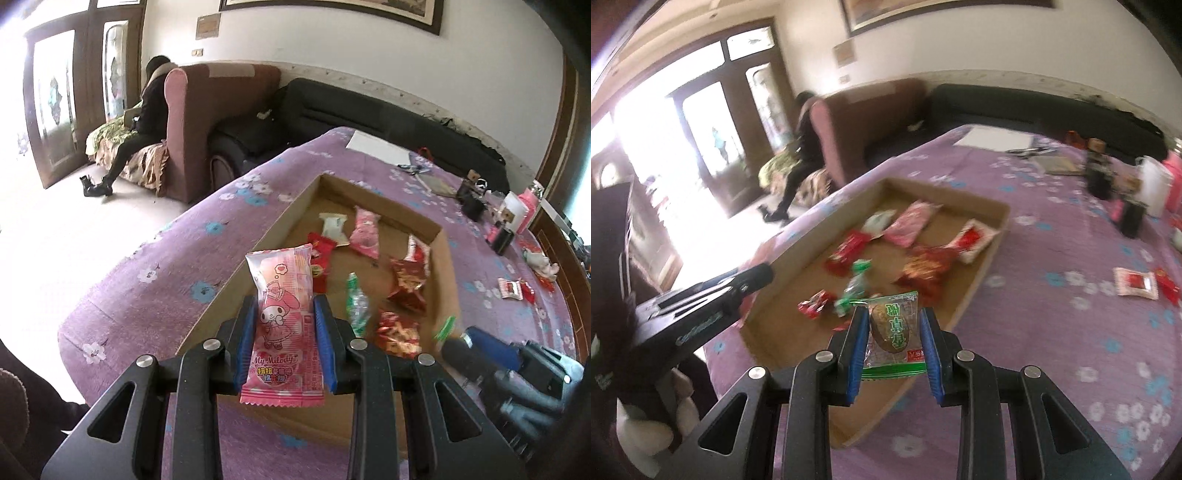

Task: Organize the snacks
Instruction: 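Carry the pink packet and green cake over the tray with both grippers, then open both grippers to drop the pink packet and green cake into the tray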

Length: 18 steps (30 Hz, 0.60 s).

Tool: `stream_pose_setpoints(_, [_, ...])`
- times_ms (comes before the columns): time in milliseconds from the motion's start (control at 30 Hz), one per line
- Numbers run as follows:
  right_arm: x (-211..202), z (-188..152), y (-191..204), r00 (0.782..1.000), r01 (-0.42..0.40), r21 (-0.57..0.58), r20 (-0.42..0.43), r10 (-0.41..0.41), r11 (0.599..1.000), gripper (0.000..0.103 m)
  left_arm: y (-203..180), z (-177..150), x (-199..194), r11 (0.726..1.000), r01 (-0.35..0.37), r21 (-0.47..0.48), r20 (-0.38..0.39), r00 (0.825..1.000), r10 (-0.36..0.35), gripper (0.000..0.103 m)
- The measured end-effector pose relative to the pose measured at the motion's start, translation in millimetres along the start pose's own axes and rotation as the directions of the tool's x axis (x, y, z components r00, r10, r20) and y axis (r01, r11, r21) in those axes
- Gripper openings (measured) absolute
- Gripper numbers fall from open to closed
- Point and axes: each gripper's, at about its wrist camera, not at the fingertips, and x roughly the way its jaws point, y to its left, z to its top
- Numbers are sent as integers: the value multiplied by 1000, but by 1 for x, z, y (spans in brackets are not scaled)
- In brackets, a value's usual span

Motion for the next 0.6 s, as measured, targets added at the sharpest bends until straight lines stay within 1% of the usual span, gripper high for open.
stream_pose_setpoints(100, [19, -3, 14, 999, -3, -37, -37, 1, 999, 28, 3, 2, 11, 1000, -10, 4, -13, 1000, 10, 28])
stream_pose_setpoints(233, [35, -8, 23, 998, 1, -70, -66, -5, 998, 28, 2, 2, 22, 1000, -12, 19, -32, 999, 12, 28])
stream_pose_setpoints(433, [49, -13, 27, 997, 22, -94, -74, -29, 995, 29, -1, 0, 33, 999, -20, 29, -56, 998, 21, 28])
stream_pose_setpoints(600, [53, -17, 27, 996, 31, -103, -76, -38, 994, 31, -1, 0, 34, 999, -21, 25, -53, 998, 22, 31])
